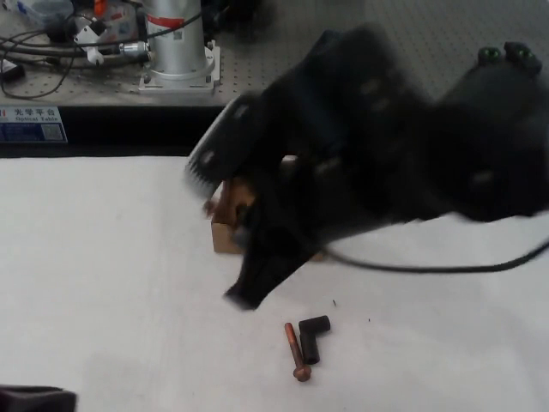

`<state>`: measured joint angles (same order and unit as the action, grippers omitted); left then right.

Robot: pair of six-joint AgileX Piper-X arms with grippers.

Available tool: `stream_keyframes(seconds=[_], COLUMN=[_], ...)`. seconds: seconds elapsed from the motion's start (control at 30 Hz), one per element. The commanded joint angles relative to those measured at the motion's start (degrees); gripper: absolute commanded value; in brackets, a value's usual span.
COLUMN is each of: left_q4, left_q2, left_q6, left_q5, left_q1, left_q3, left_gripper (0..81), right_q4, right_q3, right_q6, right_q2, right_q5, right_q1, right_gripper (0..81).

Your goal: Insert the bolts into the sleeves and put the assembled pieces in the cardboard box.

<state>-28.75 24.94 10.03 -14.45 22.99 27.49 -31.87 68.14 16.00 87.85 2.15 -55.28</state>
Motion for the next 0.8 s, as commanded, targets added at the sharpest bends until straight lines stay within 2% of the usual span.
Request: stream_keyframes(seconds=[0.0, 0.3, 0.43, 0.67, 0.77], left_q4=[1.0, 1.0, 0.1, -5.8, -7.3], left_q2=[7.9, 29.4, 38.4, 51.9, 57.8], left_q6=[-2.8, -14.5, -20.6, -32.0, -33.9], left_q5=[-6.9, -9.4, -8.4, -0.9, 0.8], left_q1=[0.1, 1.2, 4.3, 11.3, 14.0], left_q3=[2.8, 17.8, 24.8, 35.1, 39.1], left_gripper=[8.3, 8.3, 8.3, 8.3, 8.3], right_q4=[-2.5, -8.7, -9.5, -10.8, -12.1], right_q3=[-1.8, -11.2, -16.3, -24.6, -27.3], right_q6=[-3.5, -9.0, -13.1, -21.4, -24.2], right_q2=[-6.9, -21.7, -28.6, -41.4, -47.0], right_q5=[2.3, 6.8, 7.6, 7.7, 11.2], right_q1=[1.6, 3.6, 3.7, 3.9, 3.9], right_gripper=[3.2, 3.2, 3.2, 3.2, 3.2])
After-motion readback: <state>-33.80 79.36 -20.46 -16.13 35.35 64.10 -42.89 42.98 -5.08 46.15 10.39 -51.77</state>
